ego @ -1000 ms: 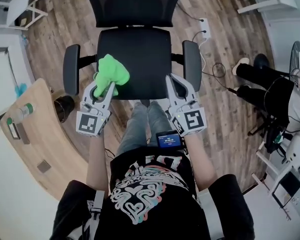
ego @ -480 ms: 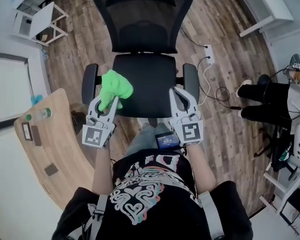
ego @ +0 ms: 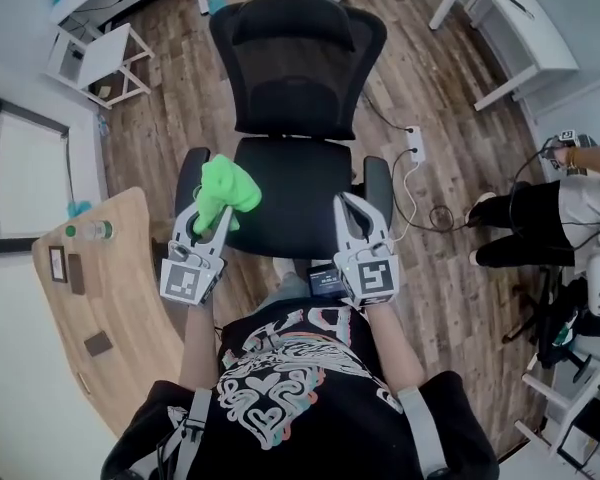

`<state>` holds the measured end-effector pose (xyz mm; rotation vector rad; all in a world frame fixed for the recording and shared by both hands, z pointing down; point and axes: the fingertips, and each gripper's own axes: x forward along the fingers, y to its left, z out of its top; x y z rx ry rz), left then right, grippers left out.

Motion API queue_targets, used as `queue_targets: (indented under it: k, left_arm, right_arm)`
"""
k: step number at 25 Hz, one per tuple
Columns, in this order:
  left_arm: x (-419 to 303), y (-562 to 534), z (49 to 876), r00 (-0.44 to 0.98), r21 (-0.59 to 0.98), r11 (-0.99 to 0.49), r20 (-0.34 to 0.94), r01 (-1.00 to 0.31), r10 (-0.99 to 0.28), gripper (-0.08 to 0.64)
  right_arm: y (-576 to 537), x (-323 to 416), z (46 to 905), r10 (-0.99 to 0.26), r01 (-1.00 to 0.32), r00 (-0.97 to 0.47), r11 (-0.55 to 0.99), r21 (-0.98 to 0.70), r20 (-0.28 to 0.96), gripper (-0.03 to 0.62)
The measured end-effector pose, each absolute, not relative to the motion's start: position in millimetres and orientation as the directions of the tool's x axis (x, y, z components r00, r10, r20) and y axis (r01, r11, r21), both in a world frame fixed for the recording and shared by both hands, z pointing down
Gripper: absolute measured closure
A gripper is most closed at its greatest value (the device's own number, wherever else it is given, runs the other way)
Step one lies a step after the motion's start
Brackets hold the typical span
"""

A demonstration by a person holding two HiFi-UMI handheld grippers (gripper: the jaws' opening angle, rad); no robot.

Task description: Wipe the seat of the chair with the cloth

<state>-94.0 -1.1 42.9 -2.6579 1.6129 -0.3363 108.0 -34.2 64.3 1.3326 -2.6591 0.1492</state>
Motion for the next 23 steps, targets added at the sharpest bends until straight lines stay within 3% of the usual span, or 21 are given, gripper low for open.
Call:
queue_targets:
  k: [23]
  left_arm:
    - [-104.0,-5.9,18.3,0.459,-0.118,-0.465,0.074,-0.877,-0.885,0.472]
  right_arm:
    - [-40.3,78.7,56.5,-0.78,-0.8,-0.593,0.6,-0.032,0.198,0.592]
